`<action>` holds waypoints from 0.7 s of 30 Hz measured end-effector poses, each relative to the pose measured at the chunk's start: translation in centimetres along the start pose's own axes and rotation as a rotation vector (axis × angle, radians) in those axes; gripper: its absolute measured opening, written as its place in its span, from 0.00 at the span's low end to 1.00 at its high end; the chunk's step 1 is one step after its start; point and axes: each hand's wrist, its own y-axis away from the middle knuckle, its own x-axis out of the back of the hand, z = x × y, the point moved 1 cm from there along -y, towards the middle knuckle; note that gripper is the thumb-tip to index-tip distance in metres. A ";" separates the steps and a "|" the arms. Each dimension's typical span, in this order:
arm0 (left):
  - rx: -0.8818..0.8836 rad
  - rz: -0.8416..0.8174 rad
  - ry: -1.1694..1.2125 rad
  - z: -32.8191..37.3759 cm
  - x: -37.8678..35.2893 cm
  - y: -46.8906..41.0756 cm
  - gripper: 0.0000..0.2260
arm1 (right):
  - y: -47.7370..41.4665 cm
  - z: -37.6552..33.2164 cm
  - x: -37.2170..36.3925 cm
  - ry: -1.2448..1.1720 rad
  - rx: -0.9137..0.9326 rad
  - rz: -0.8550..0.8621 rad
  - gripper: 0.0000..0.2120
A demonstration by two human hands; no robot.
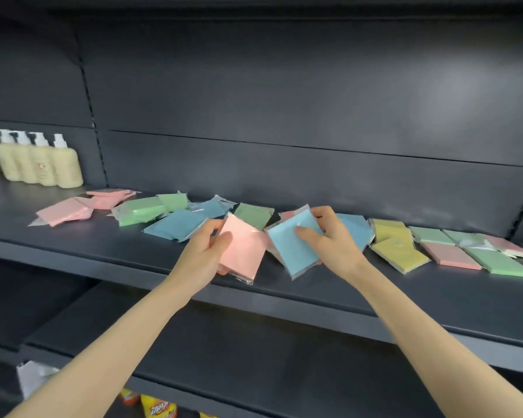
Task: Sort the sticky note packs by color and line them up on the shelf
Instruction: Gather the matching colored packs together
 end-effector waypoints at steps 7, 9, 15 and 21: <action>-0.081 0.084 -0.058 -4.9 10.1 -4.6 0.13 | -5.2 -2.8 -10.1 -0.010 0.048 -0.029 0.11; -0.097 0.095 -0.086 -6.7 13.9 -6.3 0.13 | -6.9 -3.9 -14.0 0.002 0.047 -0.038 0.11; -0.079 0.121 -0.102 -11.2 23.6 -12.2 0.10 | -11.7 -6.8 -23.9 0.081 0.045 -0.027 0.11; -0.063 0.197 -0.013 -13.5 29.4 -17.7 0.06 | -15.8 -8.2 -29.5 0.051 0.012 -0.030 0.10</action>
